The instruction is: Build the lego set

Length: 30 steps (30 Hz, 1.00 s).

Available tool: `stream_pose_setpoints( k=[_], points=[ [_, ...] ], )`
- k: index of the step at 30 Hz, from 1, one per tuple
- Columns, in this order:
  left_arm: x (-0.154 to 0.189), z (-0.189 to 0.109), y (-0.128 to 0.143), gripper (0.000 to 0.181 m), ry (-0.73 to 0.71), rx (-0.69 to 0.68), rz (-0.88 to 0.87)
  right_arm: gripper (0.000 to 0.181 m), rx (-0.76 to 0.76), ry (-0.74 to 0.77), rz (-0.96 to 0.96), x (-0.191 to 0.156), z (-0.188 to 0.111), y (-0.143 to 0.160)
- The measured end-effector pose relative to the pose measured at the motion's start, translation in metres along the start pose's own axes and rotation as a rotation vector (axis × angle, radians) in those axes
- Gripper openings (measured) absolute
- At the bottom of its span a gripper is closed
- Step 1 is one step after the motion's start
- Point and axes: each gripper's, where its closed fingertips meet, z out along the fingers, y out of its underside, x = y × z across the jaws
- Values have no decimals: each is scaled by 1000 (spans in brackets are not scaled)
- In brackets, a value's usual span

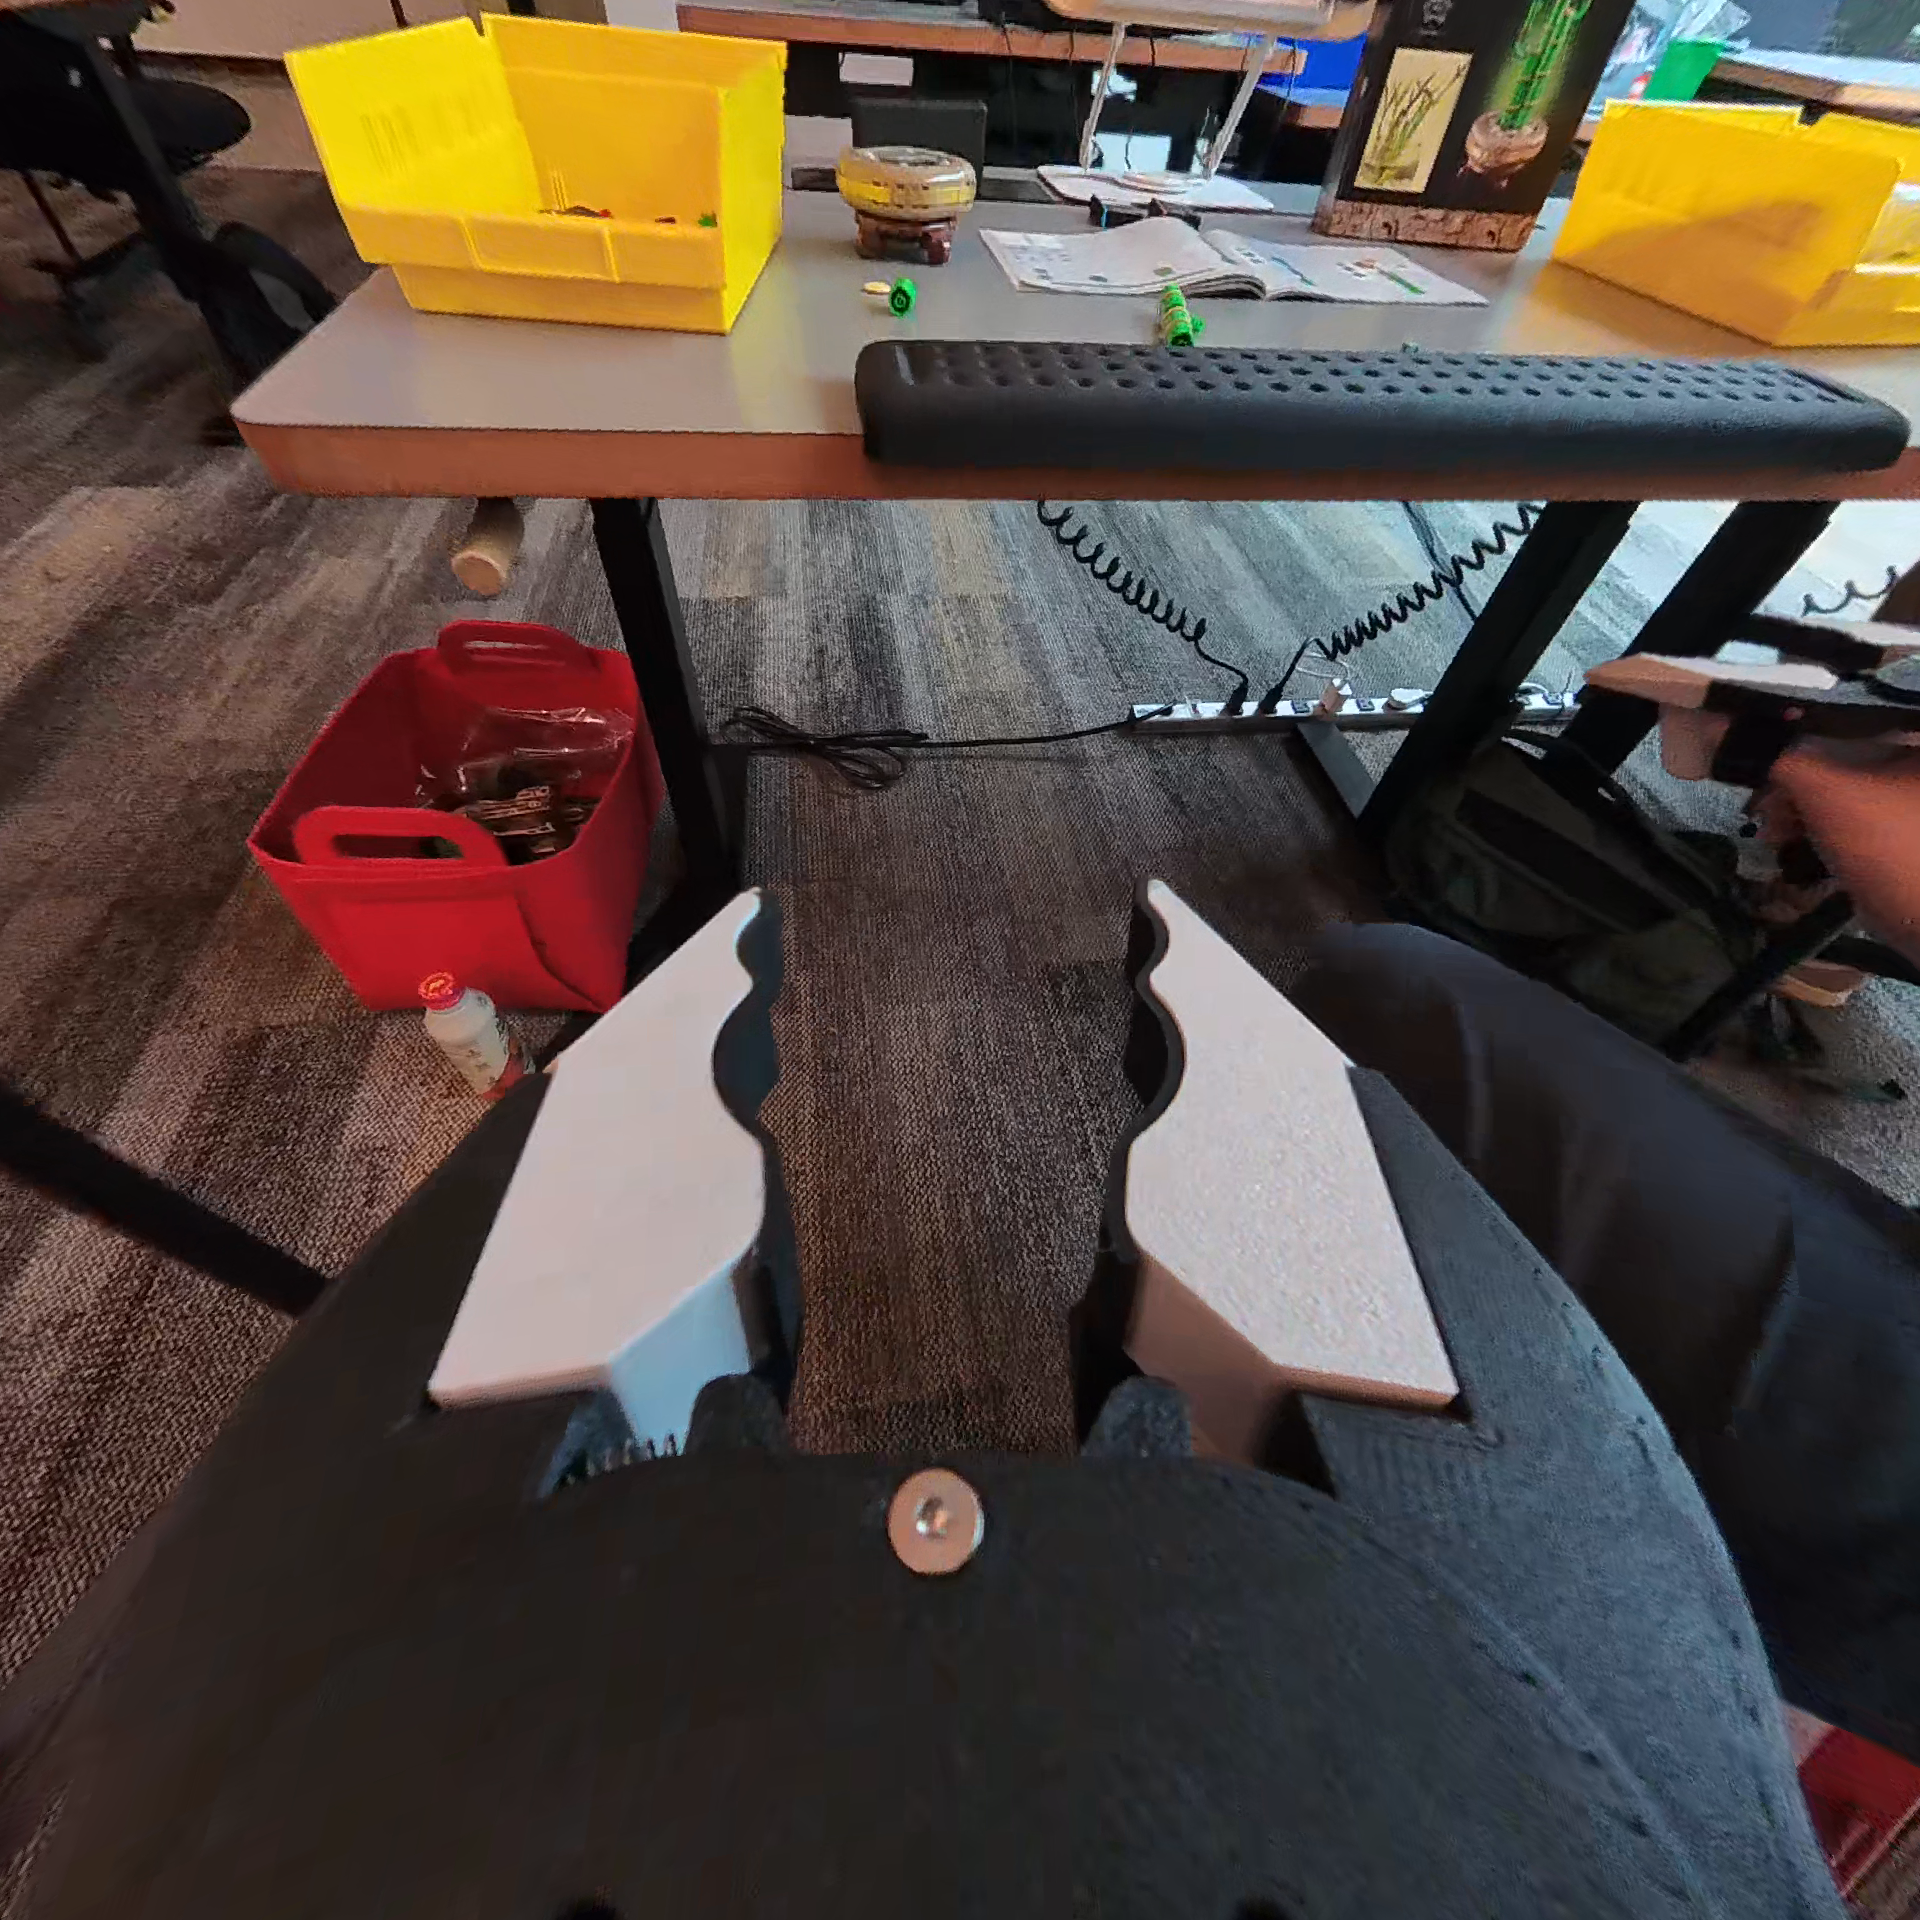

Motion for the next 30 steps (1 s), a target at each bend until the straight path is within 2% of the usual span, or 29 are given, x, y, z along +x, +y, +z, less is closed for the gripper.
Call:
stream_pose_setpoints(
  k=[4, 7, 12, 15, 19, 24, 27, 30],
  points=[
    [-9, 47, -11, 65, 69, -24, 51, 87, 97, 42, 24, 0, 19, -34],
    [-17, 97, -35, 64, 151, 2, 73, 84, 175, 71, 32, 0, 27, -63],
    [-11, 186, -109, 62, 332, 93, 44, 77, 193, 84, -71, -10, 42, -112],
    [4, 218, -161, 63, 410, 102, 88, 76, 212, 92, -111, -9, 43, -156],
    [20, 232, -225, 63, 479, 93, 99, 75, 200, 109, -111, 4, 41, -210],
    [39, 220, -302, 63, 510, 42, 104, 75, 203, 117, -9, 31, 27, -272],
    [52, 207, -349, 63, 519, 20, 117, 77, 112, 209, 17, 66, 9, -288],
    [66, 203, -389, 64, 539, -26, 160, 78, -1, 288, 79, 101, -30, -298]
  ],
)
